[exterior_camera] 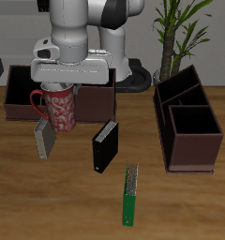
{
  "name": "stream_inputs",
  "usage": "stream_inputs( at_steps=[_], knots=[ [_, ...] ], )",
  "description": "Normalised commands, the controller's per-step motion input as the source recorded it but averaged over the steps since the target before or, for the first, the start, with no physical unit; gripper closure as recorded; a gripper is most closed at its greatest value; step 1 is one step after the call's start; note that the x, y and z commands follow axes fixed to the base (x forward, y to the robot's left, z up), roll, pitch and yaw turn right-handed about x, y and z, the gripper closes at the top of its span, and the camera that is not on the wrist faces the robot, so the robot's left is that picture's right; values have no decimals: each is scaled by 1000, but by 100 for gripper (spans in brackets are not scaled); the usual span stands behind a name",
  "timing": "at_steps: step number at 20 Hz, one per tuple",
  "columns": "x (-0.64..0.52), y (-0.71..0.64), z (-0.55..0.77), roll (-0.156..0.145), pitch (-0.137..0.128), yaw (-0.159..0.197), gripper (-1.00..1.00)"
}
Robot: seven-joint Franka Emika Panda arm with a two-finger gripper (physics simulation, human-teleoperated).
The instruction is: Place the red mug into the back desk caddy's left compartment
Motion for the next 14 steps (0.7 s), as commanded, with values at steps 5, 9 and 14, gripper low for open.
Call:
stream_inputs(
  at_steps=[5, 9, 14],
  knots=[
    [-760, -168, 484, 20, -62, 13, 100],
    [-560, -162, 194, 27, -2, 0, 100],
    [-583, -273, 38, -19, -13, 11, 100]
  ],
)
